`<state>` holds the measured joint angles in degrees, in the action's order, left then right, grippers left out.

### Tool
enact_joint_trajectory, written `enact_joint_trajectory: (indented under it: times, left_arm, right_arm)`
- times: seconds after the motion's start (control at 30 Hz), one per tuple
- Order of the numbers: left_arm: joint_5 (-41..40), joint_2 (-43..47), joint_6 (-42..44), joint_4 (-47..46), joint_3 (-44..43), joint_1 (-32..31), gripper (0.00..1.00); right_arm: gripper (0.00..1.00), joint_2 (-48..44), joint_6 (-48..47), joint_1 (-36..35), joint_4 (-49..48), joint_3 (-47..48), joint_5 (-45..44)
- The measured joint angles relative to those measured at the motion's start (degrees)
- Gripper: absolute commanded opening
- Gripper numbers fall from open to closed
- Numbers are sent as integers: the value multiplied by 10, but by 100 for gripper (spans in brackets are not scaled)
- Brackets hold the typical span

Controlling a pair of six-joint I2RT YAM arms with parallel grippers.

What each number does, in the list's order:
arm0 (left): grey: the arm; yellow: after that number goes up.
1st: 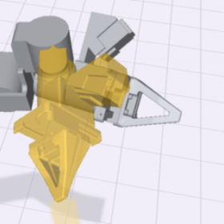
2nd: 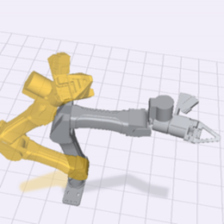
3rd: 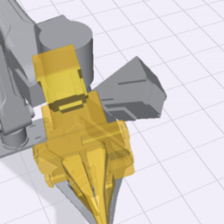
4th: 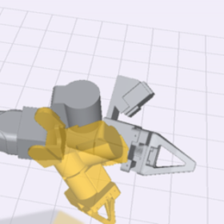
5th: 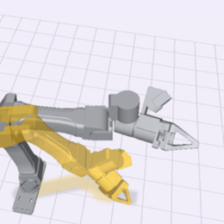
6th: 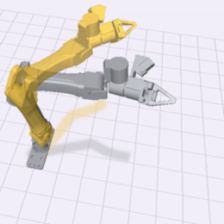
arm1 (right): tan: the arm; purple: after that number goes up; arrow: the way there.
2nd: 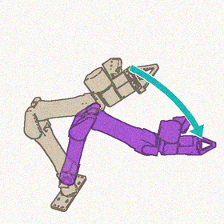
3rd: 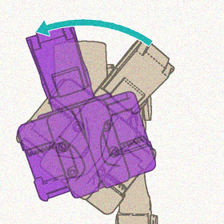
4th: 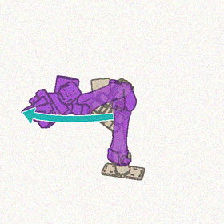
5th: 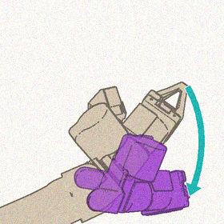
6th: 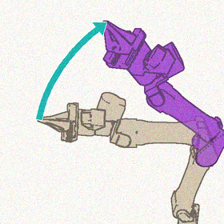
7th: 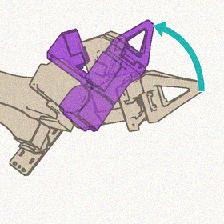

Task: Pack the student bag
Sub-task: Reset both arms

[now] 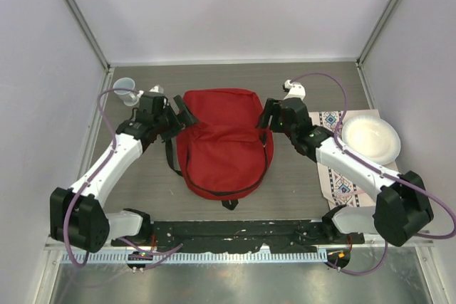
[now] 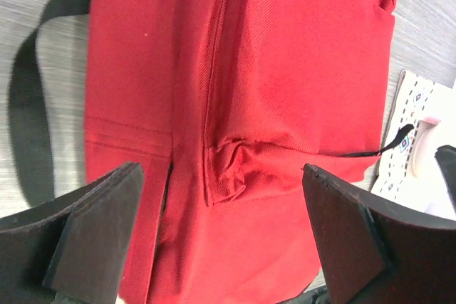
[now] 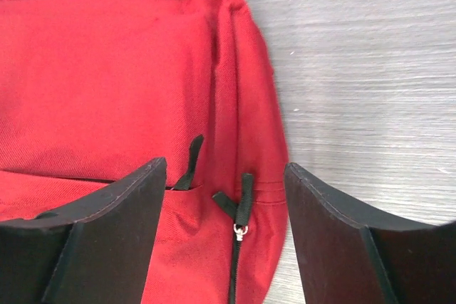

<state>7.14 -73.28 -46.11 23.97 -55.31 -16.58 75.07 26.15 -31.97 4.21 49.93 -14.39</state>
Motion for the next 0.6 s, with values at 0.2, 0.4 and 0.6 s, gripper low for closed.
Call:
enact_joint_trajectory:
  times: [0.2, 0.4, 0.6]
  left_arm:
    - [-90, 70, 18, 59, 0, 0, 100]
    - [-206, 125, 17, 113, 12, 1, 100]
    - [-286, 184, 3, 141, 65, 1, 99]
  right_arm:
    - [76, -55, -3, 37, 21, 0, -14]
    - [82, -75, 17, 89, 33, -24, -5]
    - [84, -83, 31, 112, 57, -84, -17]
